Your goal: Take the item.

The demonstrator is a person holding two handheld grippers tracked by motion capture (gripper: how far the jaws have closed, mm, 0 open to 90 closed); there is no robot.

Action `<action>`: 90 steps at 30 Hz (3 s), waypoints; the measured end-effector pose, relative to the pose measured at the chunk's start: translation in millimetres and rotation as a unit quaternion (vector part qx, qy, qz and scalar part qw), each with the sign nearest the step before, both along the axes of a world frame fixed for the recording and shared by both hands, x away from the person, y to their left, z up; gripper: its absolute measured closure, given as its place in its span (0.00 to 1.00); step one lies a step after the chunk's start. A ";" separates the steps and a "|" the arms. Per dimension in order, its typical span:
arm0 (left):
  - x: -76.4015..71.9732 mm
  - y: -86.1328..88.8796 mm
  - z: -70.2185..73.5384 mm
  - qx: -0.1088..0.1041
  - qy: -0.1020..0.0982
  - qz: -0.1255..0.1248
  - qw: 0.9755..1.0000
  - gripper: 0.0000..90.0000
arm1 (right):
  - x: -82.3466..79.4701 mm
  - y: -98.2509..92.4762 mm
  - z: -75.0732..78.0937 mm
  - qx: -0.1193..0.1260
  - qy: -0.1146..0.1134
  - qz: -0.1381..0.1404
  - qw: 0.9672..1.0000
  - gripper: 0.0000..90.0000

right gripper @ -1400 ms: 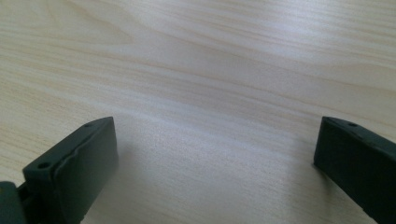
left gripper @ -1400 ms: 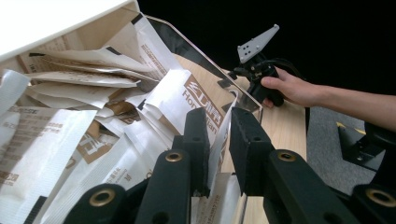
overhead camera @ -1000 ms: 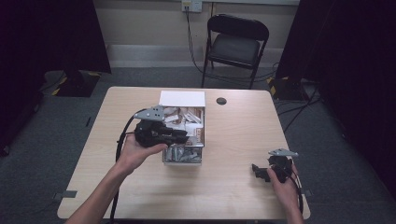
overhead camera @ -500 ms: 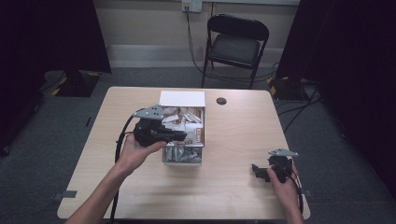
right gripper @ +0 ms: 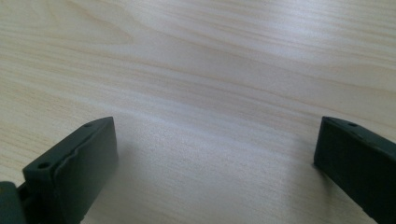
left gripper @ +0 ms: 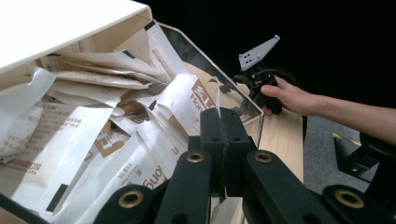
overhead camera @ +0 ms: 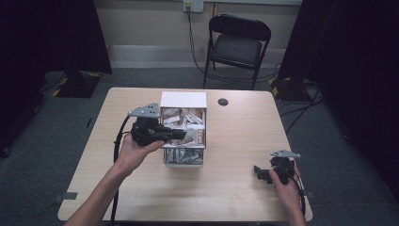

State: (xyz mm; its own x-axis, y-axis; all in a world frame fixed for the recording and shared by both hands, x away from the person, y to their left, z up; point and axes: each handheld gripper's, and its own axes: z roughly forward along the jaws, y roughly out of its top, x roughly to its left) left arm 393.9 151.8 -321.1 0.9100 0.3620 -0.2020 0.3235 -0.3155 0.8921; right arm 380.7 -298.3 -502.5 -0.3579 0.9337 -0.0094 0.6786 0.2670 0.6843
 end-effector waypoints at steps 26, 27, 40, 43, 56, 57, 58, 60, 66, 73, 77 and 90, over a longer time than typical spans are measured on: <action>-9.5 15.5 19.5 -0.033 -0.024 0.012 0.999 1.00 | 0.0 0.0 0.0 0.000 0.000 0.000 1.000 0.00; -10.0 16.0 20.8 -0.034 -0.025 0.012 0.999 1.00 | 0.0 0.0 0.0 0.000 0.000 0.000 1.000 0.00; -20.9 25.0 35.6 -0.048 -0.042 0.014 0.998 1.00 | 0.0 -0.1 0.0 0.000 0.000 0.000 1.000 0.00; -21.9 27.4 37.8 -0.051 -0.043 0.015 0.998 1.00 | 0.0 0.0 0.0 0.000 0.000 0.000 1.000 0.00; -26.6 42.4 45.8 -0.062 -0.053 0.019 0.996 1.00 | 0.0 0.0 0.0 0.000 0.000 0.000 1.000 0.00; -27.4 43.5 46.4 -0.062 -0.055 0.022 0.996 1.00 | 0.0 0.0 0.0 0.000 0.000 0.000 1.000 0.00; -27.9 44.5 47.0 -0.061 -0.057 0.024 0.996 1.00 | 0.0 0.0 0.0 0.000 0.000 0.000 1.000 0.00; -29.5 48.2 49.0 -0.060 -0.061 0.027 0.996 1.00 | 0.0 0.0 0.0 0.000 0.000 0.000 1.000 0.00; -30.6 60.5 54.7 -0.066 -0.070 0.035 0.995 1.00 | 0.0 0.0 0.0 0.000 0.000 0.000 1.000 0.00; -30.9 74.9 56.0 -0.065 -0.070 0.053 0.994 1.00 | 0.0 0.0 0.0 0.000 0.000 0.000 1.000 0.00; -31.2 79.2 55.7 -0.065 -0.069 0.061 0.994 1.00 | 0.0 0.0 0.0 0.000 0.000 0.000 1.000 0.00; -27.0 105.2 48.0 -0.063 -0.060 0.093 0.992 1.00 | 0.0 0.0 0.0 0.000 0.000 0.000 1.000 0.00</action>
